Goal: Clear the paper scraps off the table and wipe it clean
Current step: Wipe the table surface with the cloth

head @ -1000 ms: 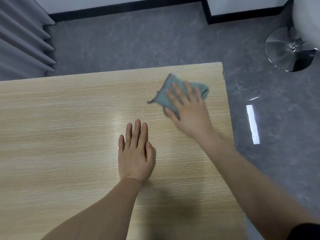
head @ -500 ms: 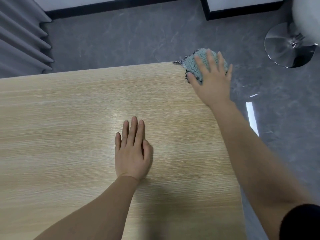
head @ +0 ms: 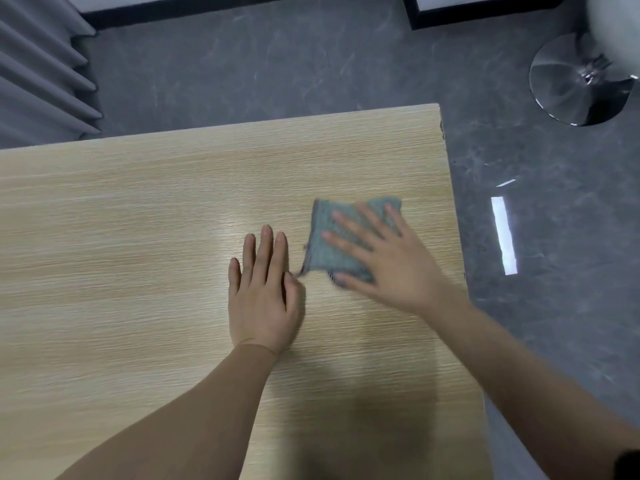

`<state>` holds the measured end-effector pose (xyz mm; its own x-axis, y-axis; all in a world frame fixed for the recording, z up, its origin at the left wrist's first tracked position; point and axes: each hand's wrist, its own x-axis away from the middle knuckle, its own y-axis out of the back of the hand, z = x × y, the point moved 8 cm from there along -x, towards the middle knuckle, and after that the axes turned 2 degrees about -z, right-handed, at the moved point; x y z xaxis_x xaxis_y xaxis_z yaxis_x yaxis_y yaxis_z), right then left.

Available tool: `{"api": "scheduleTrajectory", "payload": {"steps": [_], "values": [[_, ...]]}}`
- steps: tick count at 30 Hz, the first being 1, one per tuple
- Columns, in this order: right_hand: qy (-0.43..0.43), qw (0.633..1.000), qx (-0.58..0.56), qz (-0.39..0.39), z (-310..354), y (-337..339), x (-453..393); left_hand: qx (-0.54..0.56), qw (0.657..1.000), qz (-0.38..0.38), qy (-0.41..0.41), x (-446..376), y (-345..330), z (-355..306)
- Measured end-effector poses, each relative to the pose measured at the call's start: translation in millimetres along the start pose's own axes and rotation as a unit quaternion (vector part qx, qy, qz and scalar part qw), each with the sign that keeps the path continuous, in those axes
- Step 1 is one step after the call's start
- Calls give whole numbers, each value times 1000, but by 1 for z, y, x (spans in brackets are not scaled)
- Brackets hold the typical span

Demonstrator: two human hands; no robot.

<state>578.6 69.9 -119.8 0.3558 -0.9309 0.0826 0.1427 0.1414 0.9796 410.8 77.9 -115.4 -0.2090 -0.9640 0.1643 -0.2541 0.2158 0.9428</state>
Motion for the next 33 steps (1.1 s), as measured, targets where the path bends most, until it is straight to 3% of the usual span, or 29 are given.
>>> {"api": "scheduleTrajectory", "payload": {"steps": [5,8,13,18,21,23,28,30,33], "values": [[-209,978,-6,-24,-107,24,-49,-5,1000,6,-2,0,0,-1],[-292,956,-23,-24,-129,26,-61,-6,1000,7,1,1,0,0],[-256,965,-12,-46,-75,16,-28,-2,1000,8,1,1,-1,-1],[-69,998,-11,-3,21,-2,29,-2,1000,6,1,0,-1,0],[19,1000,-9,7,17,-4,30,-4,1000,6,-2,0,-1,0],[-31,999,-6,-4,-22,1,10,-5,1000,6,-2,0,-1,-1],[-265,963,-28,-34,-114,22,-32,-4,1000,7,-1,0,-1,-1],[-304,951,-40,-43,-119,23,-39,-5,1000,7,0,1,-1,-1],[-293,954,-19,-62,-97,21,-29,-6,1000,9,2,1,-1,-1]]}}
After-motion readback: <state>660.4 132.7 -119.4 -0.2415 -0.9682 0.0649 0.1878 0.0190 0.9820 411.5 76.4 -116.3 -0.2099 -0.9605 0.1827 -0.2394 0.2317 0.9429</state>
